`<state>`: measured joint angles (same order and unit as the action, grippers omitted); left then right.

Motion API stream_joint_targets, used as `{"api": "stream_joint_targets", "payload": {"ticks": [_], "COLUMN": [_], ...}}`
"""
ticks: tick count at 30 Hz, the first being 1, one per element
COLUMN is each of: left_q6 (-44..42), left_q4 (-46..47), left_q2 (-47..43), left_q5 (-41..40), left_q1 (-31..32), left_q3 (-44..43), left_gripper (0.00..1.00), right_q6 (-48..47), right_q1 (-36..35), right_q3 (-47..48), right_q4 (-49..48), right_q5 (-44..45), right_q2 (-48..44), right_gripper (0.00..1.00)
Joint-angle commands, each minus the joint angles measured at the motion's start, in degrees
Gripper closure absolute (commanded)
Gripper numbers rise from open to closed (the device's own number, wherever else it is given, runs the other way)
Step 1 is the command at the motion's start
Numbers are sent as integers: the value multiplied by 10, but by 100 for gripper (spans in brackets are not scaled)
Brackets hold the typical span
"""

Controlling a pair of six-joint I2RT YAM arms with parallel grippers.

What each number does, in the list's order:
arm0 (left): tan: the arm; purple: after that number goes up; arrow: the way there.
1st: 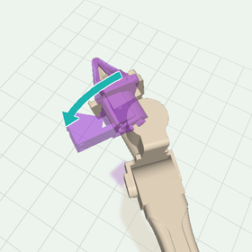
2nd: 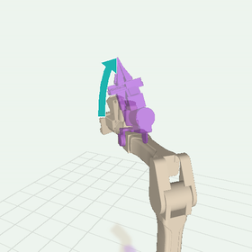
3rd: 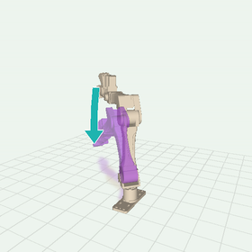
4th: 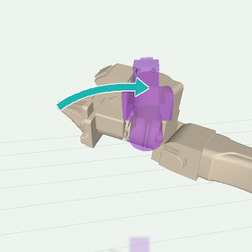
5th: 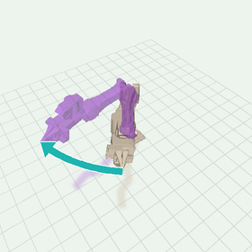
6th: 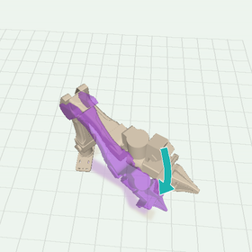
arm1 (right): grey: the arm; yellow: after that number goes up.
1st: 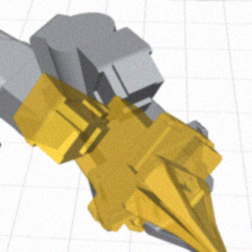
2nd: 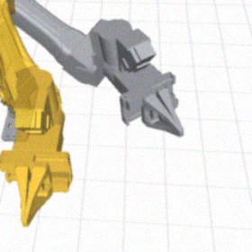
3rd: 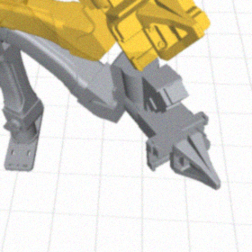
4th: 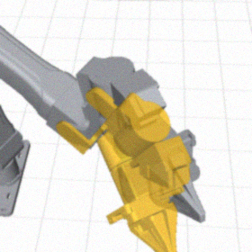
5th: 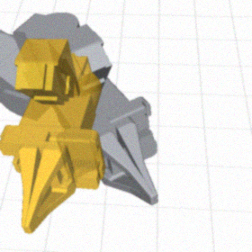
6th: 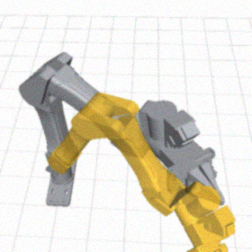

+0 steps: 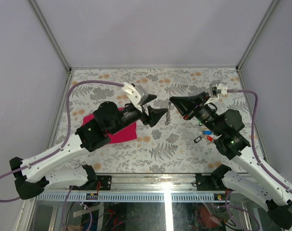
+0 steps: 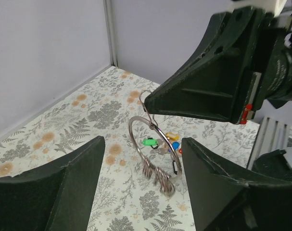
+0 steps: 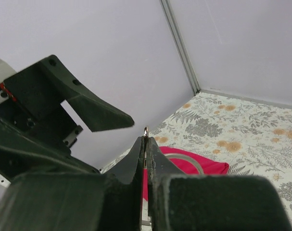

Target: Put the keys on the keyring

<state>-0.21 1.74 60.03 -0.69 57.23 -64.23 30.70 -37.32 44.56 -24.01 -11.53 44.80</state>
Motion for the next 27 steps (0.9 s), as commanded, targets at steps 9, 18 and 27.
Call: {"api": "stream_joint_targets", "payload": {"ticks": [9,18,27], "left_q6": [-91,-121,-133], "left_q4": [43,40,43], "left_q2": [65,96,108], "left_q5": [-124,-177,-197], "left_q1": [58,76,83], "left_q3": [-50,-71,-83], "left_gripper": [42,56,62], "right_q6": [22,28,44], "right_q1": [2,2,2], "right_q3": [33,31,21], "right_q4": [-17,-20,-30], "right_q5": [25,20,7], "right_q2": [-15,-18,-22], "right_gripper": [100,100,100]}}
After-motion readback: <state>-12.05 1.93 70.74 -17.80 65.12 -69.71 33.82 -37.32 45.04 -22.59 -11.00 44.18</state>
